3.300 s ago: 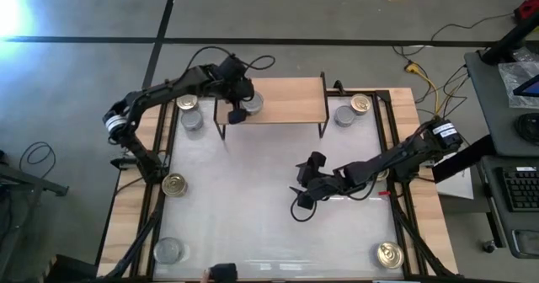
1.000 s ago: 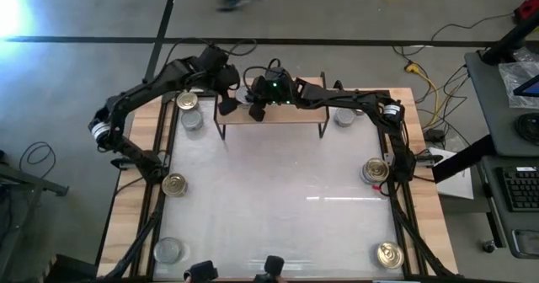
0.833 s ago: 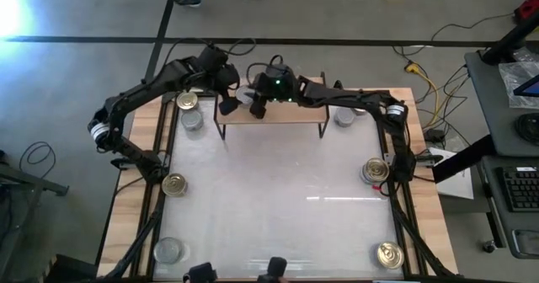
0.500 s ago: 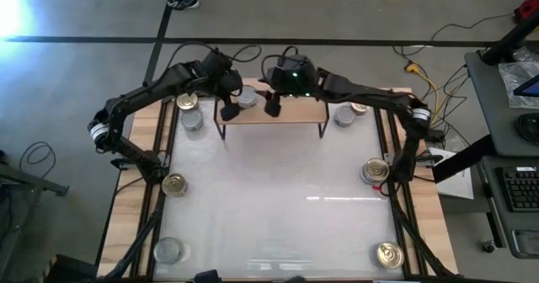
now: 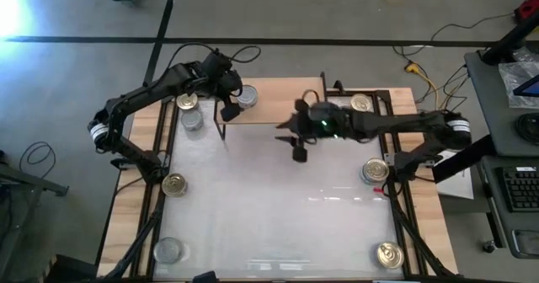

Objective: Stack canned seafood by type on shelf
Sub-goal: Put the green tuna can on the shelf

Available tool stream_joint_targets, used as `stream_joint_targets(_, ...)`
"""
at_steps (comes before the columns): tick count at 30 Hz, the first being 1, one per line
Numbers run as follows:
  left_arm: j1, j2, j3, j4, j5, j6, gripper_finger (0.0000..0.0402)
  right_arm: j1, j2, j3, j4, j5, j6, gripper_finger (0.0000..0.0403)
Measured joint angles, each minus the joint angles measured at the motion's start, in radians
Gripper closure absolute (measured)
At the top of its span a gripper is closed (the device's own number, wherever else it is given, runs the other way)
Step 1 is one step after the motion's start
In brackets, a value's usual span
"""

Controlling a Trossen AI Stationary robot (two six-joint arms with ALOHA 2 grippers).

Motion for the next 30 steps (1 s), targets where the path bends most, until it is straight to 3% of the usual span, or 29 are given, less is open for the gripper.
stream_joint_targets(8, 0.0, 0.0, 0.001, -0.017, -0.033, -0.016, 0.0002, 0.014, -0.168, -0.241, 0.172, 0.028, 0.027, 0.0297)
stream_joint_targets(14, 0.0, 0.0, 0.003, -0.015, -0.034, -0.037, 0.0015, 0.014, -0.212, -0.317, 0.238, 0.027, 0.027, 0.032)
stream_joint_targets(20, 0.004, 0.002, 0.004, -0.008, -0.036, -0.035, 0.0074, 0.014, -0.204, -0.319, 0.247, 0.027, 0.019, 0.0338)
stream_joint_targets(30, 0.029, 0.031, 0.004, 0.048, -0.034, 0.073, 0.0206, 0.011, -0.185, -0.317, 0.312, 0.028, -0.005, 0.0351)
